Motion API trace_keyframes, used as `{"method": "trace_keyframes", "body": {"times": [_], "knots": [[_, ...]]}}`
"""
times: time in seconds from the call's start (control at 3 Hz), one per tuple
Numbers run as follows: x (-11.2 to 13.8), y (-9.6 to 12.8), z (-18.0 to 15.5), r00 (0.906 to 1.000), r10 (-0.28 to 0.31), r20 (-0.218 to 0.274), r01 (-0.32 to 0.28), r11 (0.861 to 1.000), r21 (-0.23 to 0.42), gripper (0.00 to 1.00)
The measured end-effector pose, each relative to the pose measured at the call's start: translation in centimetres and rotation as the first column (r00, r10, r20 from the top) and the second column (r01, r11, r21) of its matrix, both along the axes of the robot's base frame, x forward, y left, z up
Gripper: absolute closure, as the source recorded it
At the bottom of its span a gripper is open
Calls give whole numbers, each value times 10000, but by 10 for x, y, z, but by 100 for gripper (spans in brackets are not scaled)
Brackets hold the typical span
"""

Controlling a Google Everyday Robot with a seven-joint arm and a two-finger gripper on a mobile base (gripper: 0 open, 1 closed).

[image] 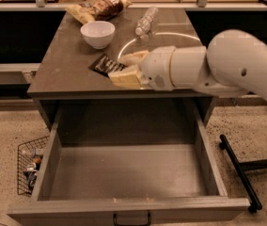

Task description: Place rxbar chocolate into top drawer

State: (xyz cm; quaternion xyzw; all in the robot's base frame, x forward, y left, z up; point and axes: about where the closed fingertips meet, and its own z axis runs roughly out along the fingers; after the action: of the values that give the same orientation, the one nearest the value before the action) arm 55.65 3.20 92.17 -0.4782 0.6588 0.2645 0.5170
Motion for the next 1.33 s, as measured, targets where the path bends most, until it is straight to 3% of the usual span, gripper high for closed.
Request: {"method": "trace_keyframes", "body": {"times": [0.33,0.67,1.0,1.33], "knots": [[-25,-19,-59,9933,-324,-1105,311,9994,-130,100],[-49,-39,-129,9609,-918,-2613,687,9930,-962,100],[-65,-60,-187,9109,-1728,-3746,1023,9743,-2007,100],[-67,-65,-195,8939,-1937,-4041,1163,9712,-2082,82]]}}
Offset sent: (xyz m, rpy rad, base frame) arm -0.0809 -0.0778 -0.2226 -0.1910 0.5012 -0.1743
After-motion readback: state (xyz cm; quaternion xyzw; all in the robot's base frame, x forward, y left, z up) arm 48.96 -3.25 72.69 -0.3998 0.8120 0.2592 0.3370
